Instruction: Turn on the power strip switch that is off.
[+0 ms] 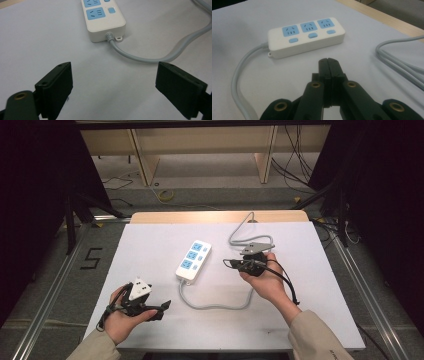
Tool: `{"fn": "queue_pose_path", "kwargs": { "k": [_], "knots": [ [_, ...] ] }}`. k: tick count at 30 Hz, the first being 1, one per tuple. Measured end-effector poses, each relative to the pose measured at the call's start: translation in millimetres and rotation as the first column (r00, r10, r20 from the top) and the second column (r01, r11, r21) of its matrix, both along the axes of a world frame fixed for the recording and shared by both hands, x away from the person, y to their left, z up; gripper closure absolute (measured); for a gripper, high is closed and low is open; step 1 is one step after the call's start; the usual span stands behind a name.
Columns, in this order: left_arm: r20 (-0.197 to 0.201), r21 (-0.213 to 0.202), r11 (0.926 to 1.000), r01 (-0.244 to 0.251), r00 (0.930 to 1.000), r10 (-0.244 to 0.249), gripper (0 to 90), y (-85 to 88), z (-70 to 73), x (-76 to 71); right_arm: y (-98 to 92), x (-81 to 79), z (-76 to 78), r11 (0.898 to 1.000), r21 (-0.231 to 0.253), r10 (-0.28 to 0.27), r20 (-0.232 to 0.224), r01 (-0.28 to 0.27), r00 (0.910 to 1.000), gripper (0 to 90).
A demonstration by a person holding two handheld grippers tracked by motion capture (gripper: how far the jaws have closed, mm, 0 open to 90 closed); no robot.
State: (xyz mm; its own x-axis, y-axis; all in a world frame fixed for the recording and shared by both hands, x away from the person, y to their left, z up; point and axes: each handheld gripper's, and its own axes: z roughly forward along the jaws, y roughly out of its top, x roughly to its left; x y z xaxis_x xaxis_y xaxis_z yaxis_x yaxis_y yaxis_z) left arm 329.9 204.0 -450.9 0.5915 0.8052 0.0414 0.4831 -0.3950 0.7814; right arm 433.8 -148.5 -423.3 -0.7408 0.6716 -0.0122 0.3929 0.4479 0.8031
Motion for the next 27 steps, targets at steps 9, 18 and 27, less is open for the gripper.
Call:
{"fn": "queue_pose_path", "kwargs": {
  "k": [9, 18, 27],
  "knots": [
    [0.0, 0.003, 1.0, 0.004, 1.0, -0.004, 14.2, -0.2, -0.1, 0.1, 9.2, 7.1, -2.8, 1.0, -0.008, 0.004, -0.006, -0.004, 1.0, 90.0],
    [-0.003, 0.0, 1.0, 0.005, 1.0, -0.005, 14.3, -0.4, -0.3, 0.2, 14.7, 15.9, -8.8, 1.0, -0.015, -0.001, -0.023, 0.001, 0.9997, 90.0],
    [-0.003, 0.001, 1.0, 0.006, 1.0, -0.006, 14.4, 0.1, -0.5, 0.2, 24.4, 25.6, -12.0, 1.0, -0.021, 0.0, -0.036, 0.0, 0.9993, 90.0]
  ]
}}
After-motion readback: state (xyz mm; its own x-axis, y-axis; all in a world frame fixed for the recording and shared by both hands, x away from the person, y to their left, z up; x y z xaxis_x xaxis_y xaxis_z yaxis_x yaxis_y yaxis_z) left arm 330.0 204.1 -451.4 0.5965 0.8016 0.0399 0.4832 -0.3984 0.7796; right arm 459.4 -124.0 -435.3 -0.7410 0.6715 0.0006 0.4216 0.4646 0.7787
